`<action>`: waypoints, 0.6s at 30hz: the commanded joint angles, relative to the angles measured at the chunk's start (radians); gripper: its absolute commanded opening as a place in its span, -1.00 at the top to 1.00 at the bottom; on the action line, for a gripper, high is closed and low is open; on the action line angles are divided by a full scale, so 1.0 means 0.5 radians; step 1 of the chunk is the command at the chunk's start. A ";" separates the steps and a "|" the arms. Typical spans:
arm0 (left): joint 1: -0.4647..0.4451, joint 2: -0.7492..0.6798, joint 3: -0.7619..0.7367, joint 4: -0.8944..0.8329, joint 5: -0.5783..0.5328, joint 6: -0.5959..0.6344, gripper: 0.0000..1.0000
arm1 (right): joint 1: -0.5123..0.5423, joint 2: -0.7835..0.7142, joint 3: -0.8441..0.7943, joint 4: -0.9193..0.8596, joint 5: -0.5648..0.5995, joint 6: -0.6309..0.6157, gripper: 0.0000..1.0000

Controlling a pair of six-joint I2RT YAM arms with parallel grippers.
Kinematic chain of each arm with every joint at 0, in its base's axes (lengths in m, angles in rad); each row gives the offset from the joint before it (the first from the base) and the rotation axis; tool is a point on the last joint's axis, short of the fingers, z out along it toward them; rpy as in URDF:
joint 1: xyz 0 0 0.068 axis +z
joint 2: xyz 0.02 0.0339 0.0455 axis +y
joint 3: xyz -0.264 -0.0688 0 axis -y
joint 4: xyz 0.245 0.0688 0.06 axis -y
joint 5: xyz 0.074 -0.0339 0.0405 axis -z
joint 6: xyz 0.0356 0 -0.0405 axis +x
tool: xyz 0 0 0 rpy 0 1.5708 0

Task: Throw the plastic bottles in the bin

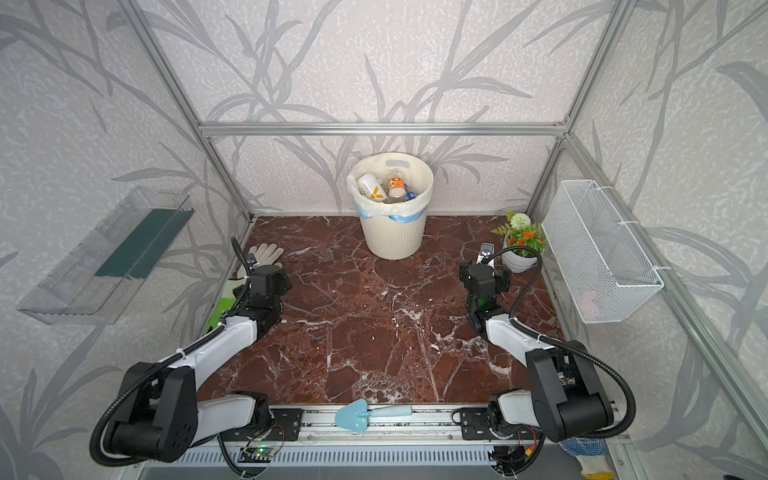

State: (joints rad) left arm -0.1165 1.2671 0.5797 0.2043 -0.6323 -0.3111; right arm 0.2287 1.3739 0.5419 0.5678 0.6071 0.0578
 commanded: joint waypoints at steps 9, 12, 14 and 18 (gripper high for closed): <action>0.024 0.323 -0.163 0.694 -0.102 0.344 -0.93 | -0.070 0.152 0.223 -0.234 -0.011 0.050 -0.98; 0.046 0.466 -0.136 0.817 0.038 0.402 -0.93 | -0.071 0.129 0.214 -0.273 -0.051 0.030 -0.98; 0.048 0.545 -0.095 0.874 0.091 0.459 -0.88 | -0.071 0.093 0.166 -0.229 -0.084 0.017 -0.98; 0.089 0.479 -0.163 0.864 0.298 0.463 -0.88 | -0.071 0.033 0.130 -0.276 -0.169 0.023 -0.98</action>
State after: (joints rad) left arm -0.0879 1.5272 0.5129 0.5610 -0.5667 -0.1093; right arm 0.1944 1.4269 0.6167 0.4561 0.5518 0.0624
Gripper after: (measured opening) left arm 0.939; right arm 0.991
